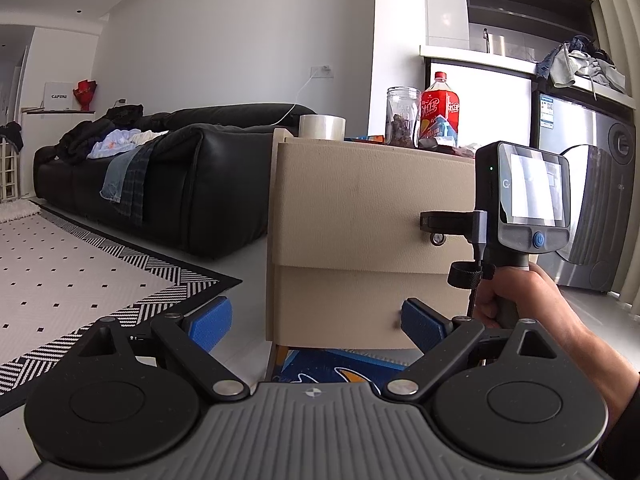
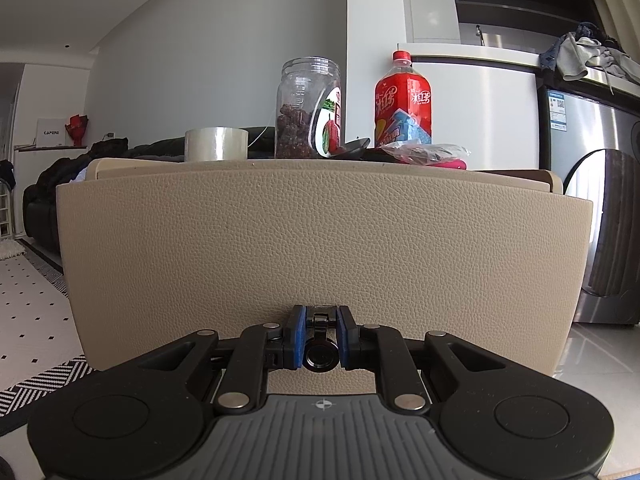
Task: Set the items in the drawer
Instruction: 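Keep pushing the upper drawer until flush with the right gripper, then open the right gripper to release the ring pull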
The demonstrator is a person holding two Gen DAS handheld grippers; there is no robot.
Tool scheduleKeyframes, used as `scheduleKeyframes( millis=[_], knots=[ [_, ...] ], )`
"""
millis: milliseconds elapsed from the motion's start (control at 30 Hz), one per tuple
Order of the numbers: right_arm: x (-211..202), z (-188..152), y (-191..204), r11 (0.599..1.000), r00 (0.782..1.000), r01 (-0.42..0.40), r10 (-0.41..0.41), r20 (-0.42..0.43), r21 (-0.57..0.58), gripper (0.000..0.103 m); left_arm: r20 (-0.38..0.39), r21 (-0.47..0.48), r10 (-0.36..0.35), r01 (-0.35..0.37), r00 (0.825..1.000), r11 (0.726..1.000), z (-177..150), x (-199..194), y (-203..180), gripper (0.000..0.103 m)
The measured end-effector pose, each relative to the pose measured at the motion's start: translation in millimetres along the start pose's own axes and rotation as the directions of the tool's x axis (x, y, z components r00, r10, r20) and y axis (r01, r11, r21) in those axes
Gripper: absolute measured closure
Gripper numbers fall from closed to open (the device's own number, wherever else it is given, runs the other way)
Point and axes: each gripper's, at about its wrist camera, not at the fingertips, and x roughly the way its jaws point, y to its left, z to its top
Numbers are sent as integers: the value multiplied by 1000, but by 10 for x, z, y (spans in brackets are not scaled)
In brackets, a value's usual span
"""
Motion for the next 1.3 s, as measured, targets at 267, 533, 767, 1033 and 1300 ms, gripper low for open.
scheduleKeyframes(
  millis=[267,533,767,1033,1300],
  knots=[
    [98,33,-10,1000,1000,-4,4,-7,8,85,-1,-1,2,-2,1000,1000,0,-3,0,8],
    [164,60,-14,1000,1000,-4,4,-15,18,85,-4,-3,2,-2,1000,1000,-8,-1,6,8],
    [229,85,-27,1000,1000,-7,7,-21,24,85,-4,-3,2,-2,1000,1000,-5,-6,-2,8],
    [283,93,-18,1000,1000,-5,5,-24,22,85,-2,-8,5,-5,1000,1000,-8,-6,-6,8],
    [325,117,-36,999,999,-11,12,-32,34,85,-3,-8,9,-9,1000,1000,-32,-30,-13,8]
  ],
)
